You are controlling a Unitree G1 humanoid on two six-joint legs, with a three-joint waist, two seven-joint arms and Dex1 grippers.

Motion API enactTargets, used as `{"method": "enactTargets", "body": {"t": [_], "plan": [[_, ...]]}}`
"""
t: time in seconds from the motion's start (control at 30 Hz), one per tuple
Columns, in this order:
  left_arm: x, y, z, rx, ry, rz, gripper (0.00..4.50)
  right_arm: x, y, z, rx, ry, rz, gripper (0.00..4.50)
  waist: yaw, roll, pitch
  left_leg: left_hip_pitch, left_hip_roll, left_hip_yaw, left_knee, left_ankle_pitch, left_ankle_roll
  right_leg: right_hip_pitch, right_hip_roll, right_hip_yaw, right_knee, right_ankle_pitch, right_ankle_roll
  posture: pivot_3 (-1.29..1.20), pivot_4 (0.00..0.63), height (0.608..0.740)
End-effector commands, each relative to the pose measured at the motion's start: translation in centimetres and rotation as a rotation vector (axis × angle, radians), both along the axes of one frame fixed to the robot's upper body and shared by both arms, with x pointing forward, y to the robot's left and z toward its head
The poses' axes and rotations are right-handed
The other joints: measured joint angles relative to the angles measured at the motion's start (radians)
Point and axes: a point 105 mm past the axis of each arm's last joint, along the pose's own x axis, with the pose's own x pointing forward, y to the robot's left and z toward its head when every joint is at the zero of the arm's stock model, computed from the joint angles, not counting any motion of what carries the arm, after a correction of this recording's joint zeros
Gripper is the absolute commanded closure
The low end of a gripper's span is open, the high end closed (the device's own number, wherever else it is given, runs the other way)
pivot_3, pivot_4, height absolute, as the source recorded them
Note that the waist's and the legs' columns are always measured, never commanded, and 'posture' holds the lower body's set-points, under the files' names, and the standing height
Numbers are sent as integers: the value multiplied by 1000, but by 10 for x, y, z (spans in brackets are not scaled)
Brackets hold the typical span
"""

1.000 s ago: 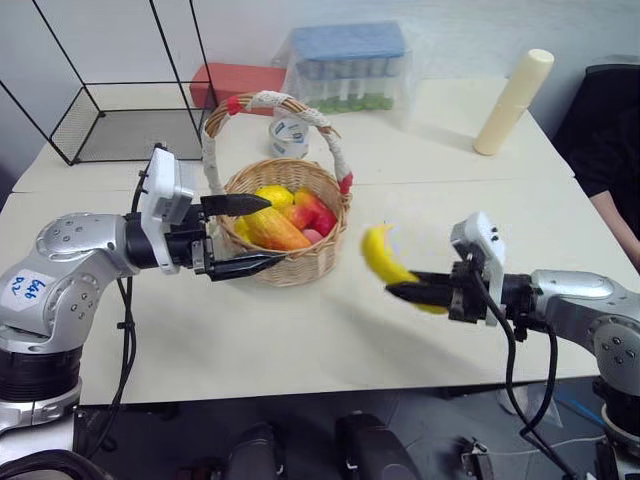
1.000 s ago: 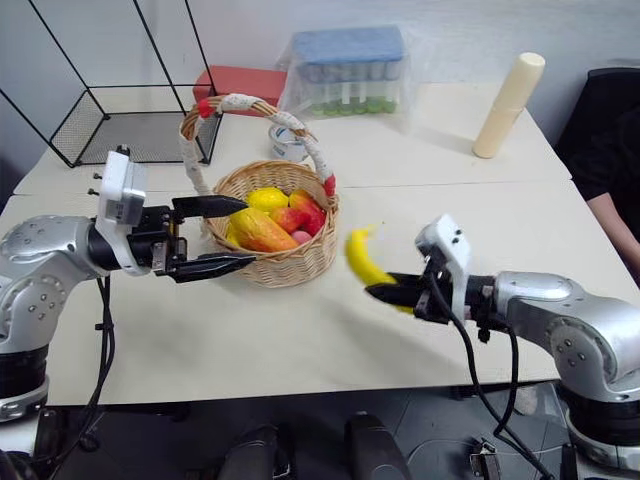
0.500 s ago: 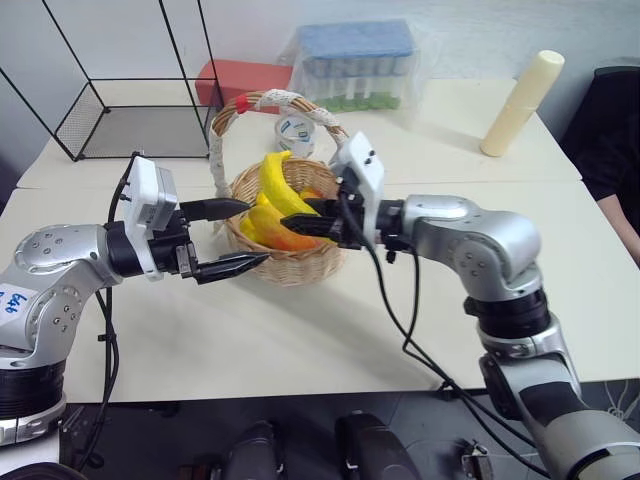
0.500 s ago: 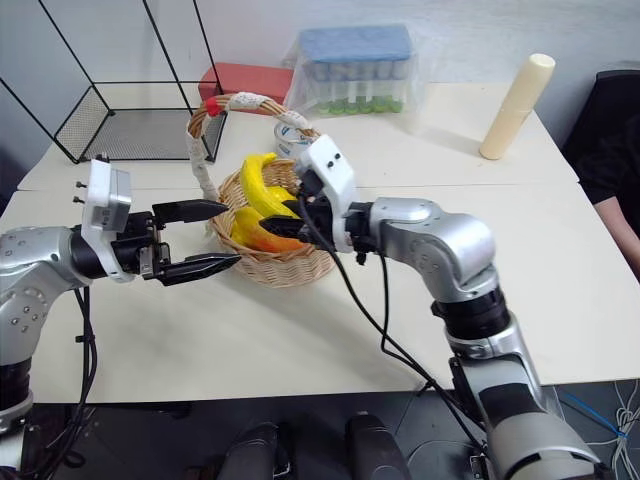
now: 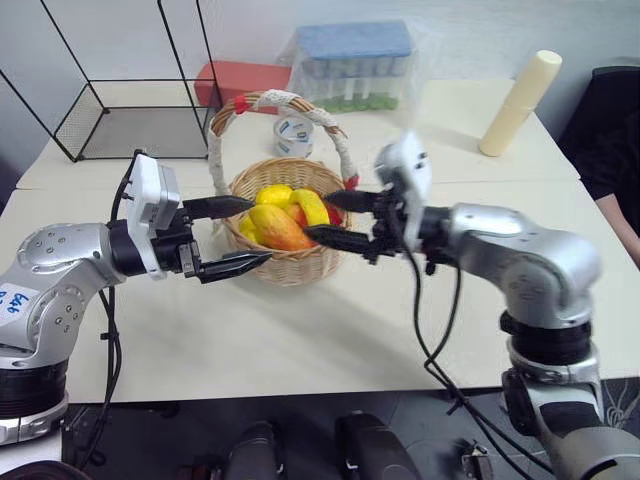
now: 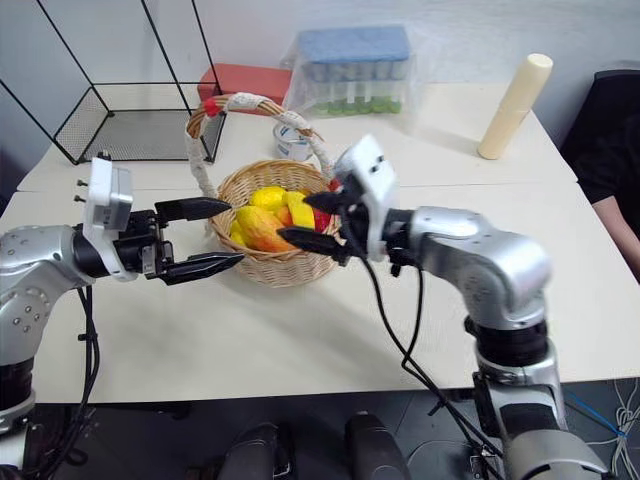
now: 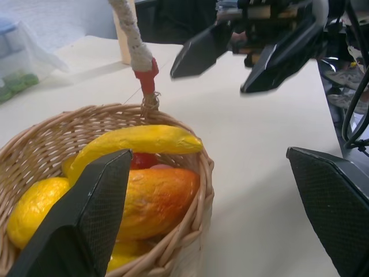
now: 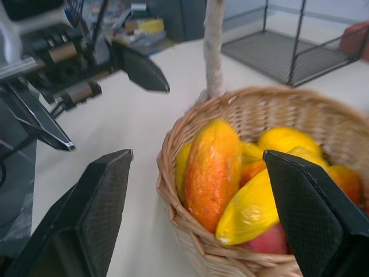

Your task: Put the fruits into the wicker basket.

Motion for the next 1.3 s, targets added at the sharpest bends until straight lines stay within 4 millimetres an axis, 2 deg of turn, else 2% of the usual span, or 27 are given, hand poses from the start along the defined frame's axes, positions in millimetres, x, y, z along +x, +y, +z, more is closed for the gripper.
{"method": "enactTargets", "body": {"t": [0.03,0.1,0.23,0.43,0.53,0.67,0.83,0.87,1.03,1.1,1.17,1.2,1.3], "plan": [[2,-3,8,-9,-39,-23,0,14,-21,19,45,-104,-187,754,-3,0,0,0,0,0,0,0,0,0,0,0,0,0,0,0,150,740],[4,-5,10,-14,-44,-32,0,32,-30,25,71,-136,-319,754,-3,0,0,0,0,0,0,1,-1,-1,1,1,0,0,0,0,150,740],[4,-9,13,-21,-53,-44,0,43,-19,20,84,-129,-310,754,-3,0,0,0,0,1,0,1,-1,-1,1,1,0,0,0,0,150,740],[4,-13,15,-30,-65,-52,0,65,1,-16,17,-114,-309,754,-1,0,0,0,0,1,0,1,-1,-1,1,1,0,0,0,0,150,740],[4,-12,16,-34,-66,-50,0,78,-2,-23,18,-134,-382,1291,-1,0,0,0,0,1,0,1,-1,-1,1,1,0,0,0,0,150,740],[3,-11,17,-38,-67,-46,0,80,-6,-19,58,-168,-419,2598,0,0,0,0,0,1,0,1,-1,-1,1,1,1,0,0,0,150,740],[2,-12,15,-37,-67,-51,0,72,-14,-13,104,-253,-435,4106,0,0,0,0,0,0,0,1,-1,-1,1,1,1,0,0,0,150,740],[2,-13,16,-38,-68,-54,0,70,-20,-10,111,-291,-448,4363,0,0,0,0,0,0,0,1,-1,-1,1,1,1,0,0,0,150,740],[2,-17,18,-55,-65,-79,0,61,-71,14,183,-374,-553,4399,9,0,0,-1,0,0,1,1,-1,-1,0,0,1,0,0,0,150,740],[2,-21,23,-83,-63,-99,0,56,-110,23,159,-408,-654,4399,11,0,0,0,-1,0,1,1,-1,-1,0,0,1,0,0,0,150,740],[2,-22,26,-92,-64,-109,0,48,-139,27,122,-419,-716,4399,22,0,0,0,-1,0,1,1,-1,-1,0,0,1,0,0,0,150,740],[3,-23,25,-93,-61,-112,0,42,-171,19,68,-406,-797,4399,24,0,0,0,0,0,0,1,-1,-1,1,0,0,0,0,0,150,740],[7,-23,22,-93,-53,-116,0,27,-225,7,8,-376,-960,4399,38,0,0,0,0,0,0,1,-1,0,1,0,-1,0,0,0,150,740]]}}
